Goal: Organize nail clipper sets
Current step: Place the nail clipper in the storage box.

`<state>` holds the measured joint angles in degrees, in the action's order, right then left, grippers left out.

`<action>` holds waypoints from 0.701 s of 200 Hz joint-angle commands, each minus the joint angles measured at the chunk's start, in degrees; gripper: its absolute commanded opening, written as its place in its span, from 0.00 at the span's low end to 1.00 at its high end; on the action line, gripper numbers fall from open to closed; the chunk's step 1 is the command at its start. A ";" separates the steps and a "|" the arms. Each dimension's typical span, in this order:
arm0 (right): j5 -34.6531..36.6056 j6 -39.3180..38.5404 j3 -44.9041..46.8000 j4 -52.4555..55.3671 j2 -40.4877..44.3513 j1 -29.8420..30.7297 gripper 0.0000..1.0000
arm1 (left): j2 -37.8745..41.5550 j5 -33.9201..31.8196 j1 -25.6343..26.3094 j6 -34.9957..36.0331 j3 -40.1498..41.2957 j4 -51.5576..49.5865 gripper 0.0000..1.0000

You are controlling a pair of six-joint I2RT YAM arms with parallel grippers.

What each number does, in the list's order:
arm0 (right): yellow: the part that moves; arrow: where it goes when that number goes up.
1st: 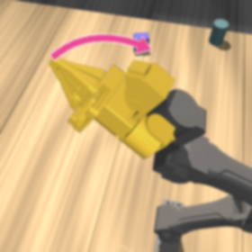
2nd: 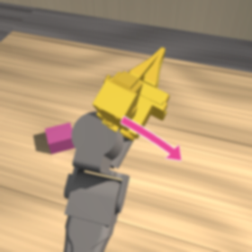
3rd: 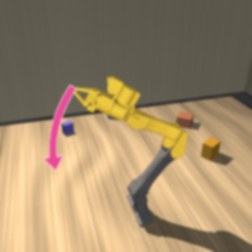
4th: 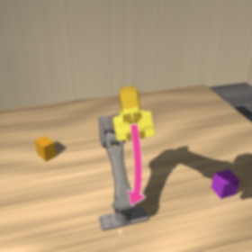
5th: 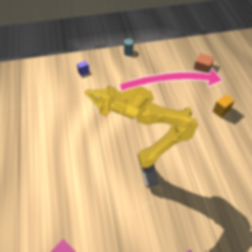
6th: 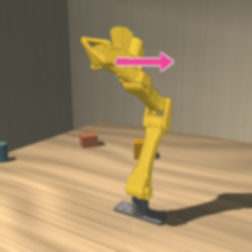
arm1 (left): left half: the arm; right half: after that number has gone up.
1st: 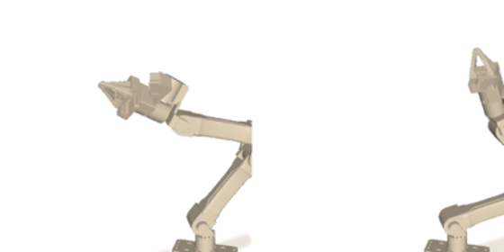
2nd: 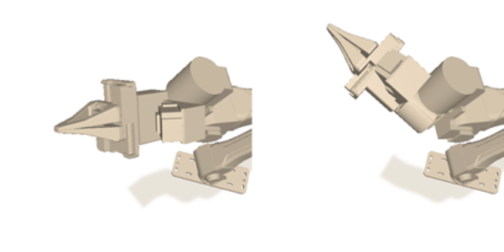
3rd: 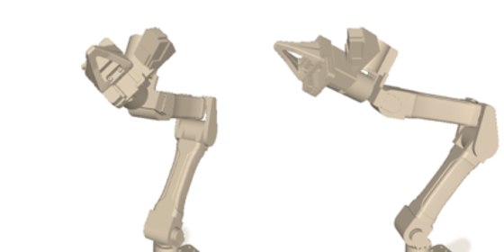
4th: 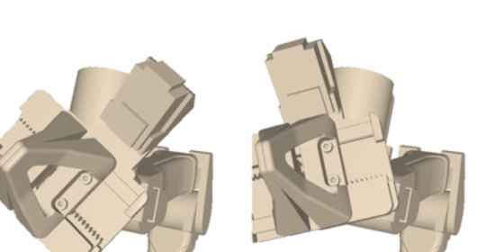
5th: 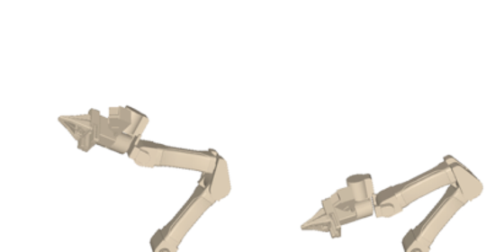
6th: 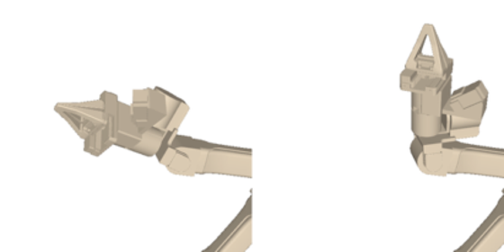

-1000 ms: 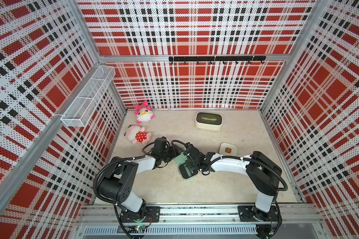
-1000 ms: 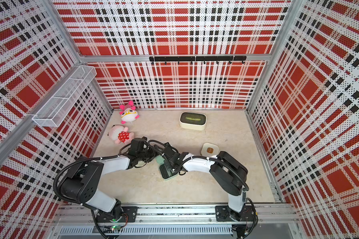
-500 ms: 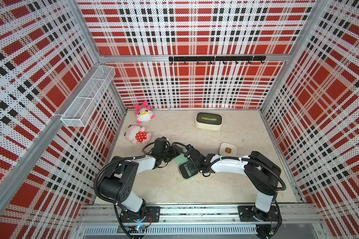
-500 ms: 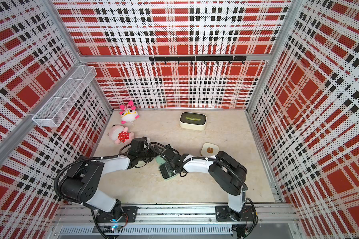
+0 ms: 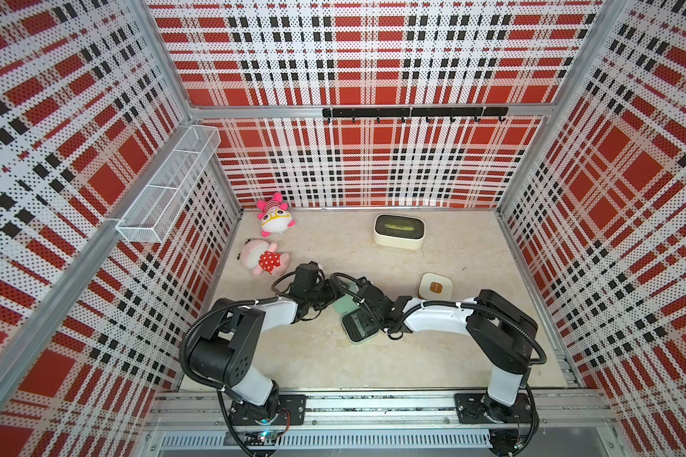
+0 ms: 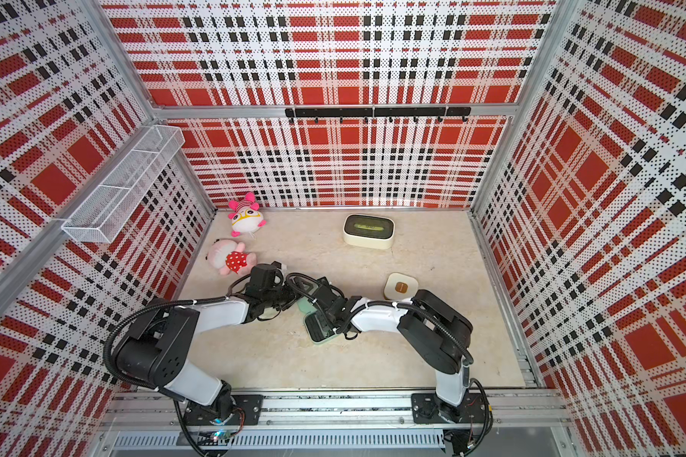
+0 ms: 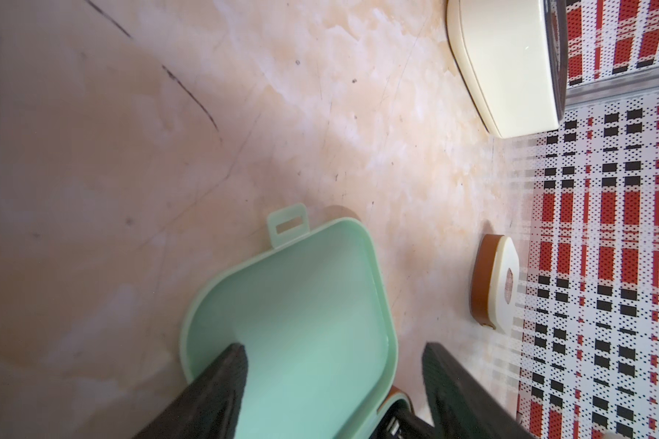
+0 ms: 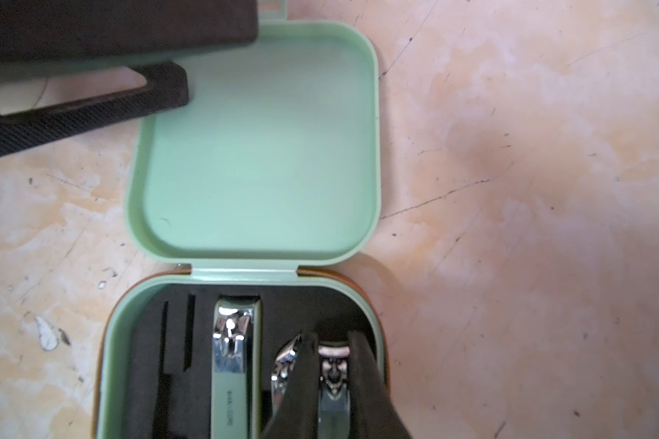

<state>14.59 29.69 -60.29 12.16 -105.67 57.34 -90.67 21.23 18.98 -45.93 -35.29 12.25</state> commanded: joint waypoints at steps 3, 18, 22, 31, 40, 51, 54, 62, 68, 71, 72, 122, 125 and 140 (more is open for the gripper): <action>0.53 0.98 2.07 1.39 0.24 0.66 0.13 | -0.99 0.47 -0.57 1.20 0.31 -0.19 0.78; 0.57 1.31 2.45 1.37 0.24 0.66 0.14 | -1.07 0.47 -0.53 1.28 0.32 -0.20 0.77; 0.68 1.40 2.49 1.37 0.28 0.70 0.15 | -1.05 0.46 -0.48 1.28 0.31 -0.20 0.77; 0.73 1.46 2.70 1.29 0.45 0.75 0.16 | -1.08 0.45 -0.53 1.28 0.33 -0.13 0.77; 0.93 1.58 2.80 1.36 0.55 0.75 0.18 | -1.11 0.47 -0.52 1.28 0.38 -0.14 0.77; 1.46 1.57 2.84 1.46 0.85 0.76 0.21 | -1.20 0.47 -0.44 1.28 0.31 -0.21 0.77; 1.56 1.59 2.88 1.54 0.89 0.75 0.22 | -1.19 0.47 -0.44 1.28 0.31 -0.21 0.77; 1.81 1.60 2.81 1.55 1.06 0.70 0.23 | -1.19 0.56 -0.44 1.28 0.26 -0.13 0.77; 2.04 1.60 2.78 1.63 1.16 0.75 0.24 | -1.23 0.56 -0.44 1.28 0.22 -0.18 0.77; 2.09 1.60 2.75 1.63 1.23 0.75 0.24 | -1.20 0.54 -0.44 1.28 0.22 -0.16 0.77; 2.14 1.60 2.78 1.64 1.24 0.75 0.24 | -1.19 0.55 -0.48 1.28 0.22 -0.19 0.77; 3.44 1.60 2.34 2.31 1.26 0.75 0.24 | -1.24 0.55 -0.44 1.28 0.31 -0.13 0.77; 3.53 2.43 2.25 2.46 1.25 0.74 0.24 | -1.25 0.56 -0.44 1.28 0.37 -0.18 0.77; 3.95 3.61 1.96 2.77 1.17 0.75 0.22 | -1.17 0.54 -0.44 1.29 0.44 -0.13 0.77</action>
<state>16.93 31.42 -58.98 10.79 -105.19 57.82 -90.83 21.58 18.94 -45.76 -35.29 12.45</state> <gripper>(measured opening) 0.235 0.774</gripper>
